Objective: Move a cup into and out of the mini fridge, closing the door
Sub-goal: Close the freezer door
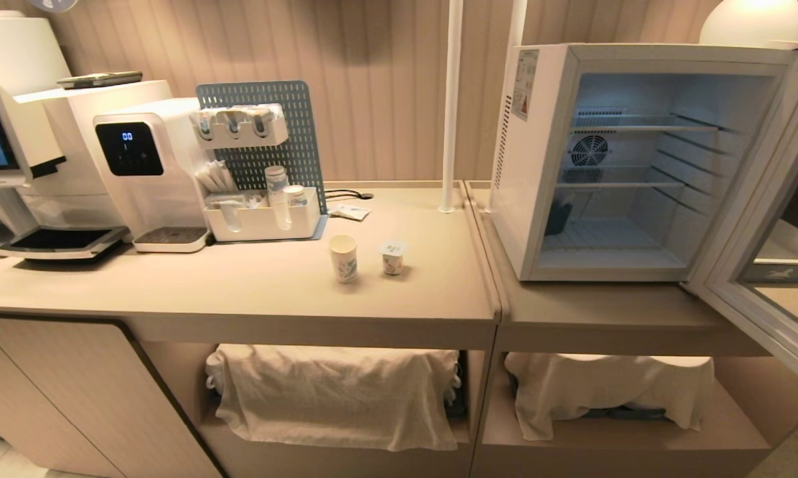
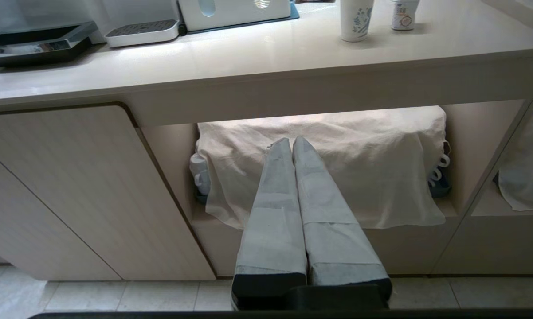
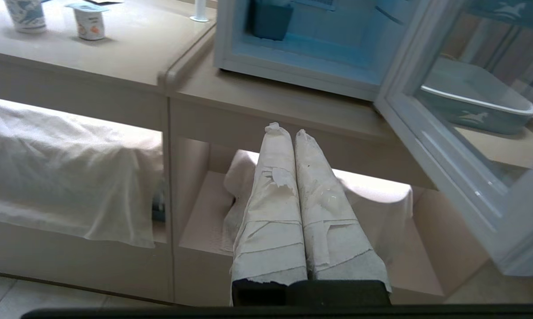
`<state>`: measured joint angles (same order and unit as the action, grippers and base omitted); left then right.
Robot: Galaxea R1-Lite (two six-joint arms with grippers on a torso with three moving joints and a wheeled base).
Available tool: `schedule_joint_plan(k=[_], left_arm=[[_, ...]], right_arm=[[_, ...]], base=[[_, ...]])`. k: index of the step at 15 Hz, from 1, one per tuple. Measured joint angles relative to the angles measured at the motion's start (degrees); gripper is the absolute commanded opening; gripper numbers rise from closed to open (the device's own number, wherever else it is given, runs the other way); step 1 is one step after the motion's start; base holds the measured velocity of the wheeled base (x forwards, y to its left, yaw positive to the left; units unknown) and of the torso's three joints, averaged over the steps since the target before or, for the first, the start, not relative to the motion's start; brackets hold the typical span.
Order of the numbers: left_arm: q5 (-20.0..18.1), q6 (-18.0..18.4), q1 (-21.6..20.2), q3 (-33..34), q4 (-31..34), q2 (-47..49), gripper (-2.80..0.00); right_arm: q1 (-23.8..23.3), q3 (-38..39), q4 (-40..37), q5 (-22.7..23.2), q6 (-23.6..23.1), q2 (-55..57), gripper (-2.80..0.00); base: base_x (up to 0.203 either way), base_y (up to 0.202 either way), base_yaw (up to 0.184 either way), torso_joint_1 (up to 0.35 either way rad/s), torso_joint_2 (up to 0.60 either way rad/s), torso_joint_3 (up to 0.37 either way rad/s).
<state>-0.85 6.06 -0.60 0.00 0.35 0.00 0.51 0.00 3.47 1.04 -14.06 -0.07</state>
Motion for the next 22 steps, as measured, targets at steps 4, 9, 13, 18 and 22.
schedule_joint_plan(k=[4,9,13,18,22], left_arm=[[-0.09,-0.02,0.0,0.0,0.02,0.0,-2.8],[-0.02,-0.05,0.0,0.0,0.06,0.0,-2.8],[0.0,-0.63,0.07,0.0,0.22,0.0,-2.8],[-0.02,-0.59,-0.04,0.0,0.27,0.0,-2.8],[-0.03,-0.63,-0.02,0.0,0.27,0.0,-2.8]], right_arm=[[0.0,0.0,0.0,0.0,0.02,0.0,-2.8],[0.01,0.0,-0.01,0.0,0.1,0.0,-2.8],[-0.02,0.0,0.02,0.0,0.11,0.0,-2.8],[0.0,0.0,-0.02,0.0,0.09,0.0,-2.8],[0.01,0.0,0.0,-0.02,0.06,0.0,-2.8]], base=[[0.0,-0.195,-0.001,0.003,0.0,0.002],[0.0,-0.11,0.0,0.002,0.0,-0.001],[0.0,0.0,0.0,0.0,0.0,0.0],[-0.045,0.0,0.0,0.004,0.0,0.0],[-0.192,0.0,0.0,0.003,0.0,0.001]])
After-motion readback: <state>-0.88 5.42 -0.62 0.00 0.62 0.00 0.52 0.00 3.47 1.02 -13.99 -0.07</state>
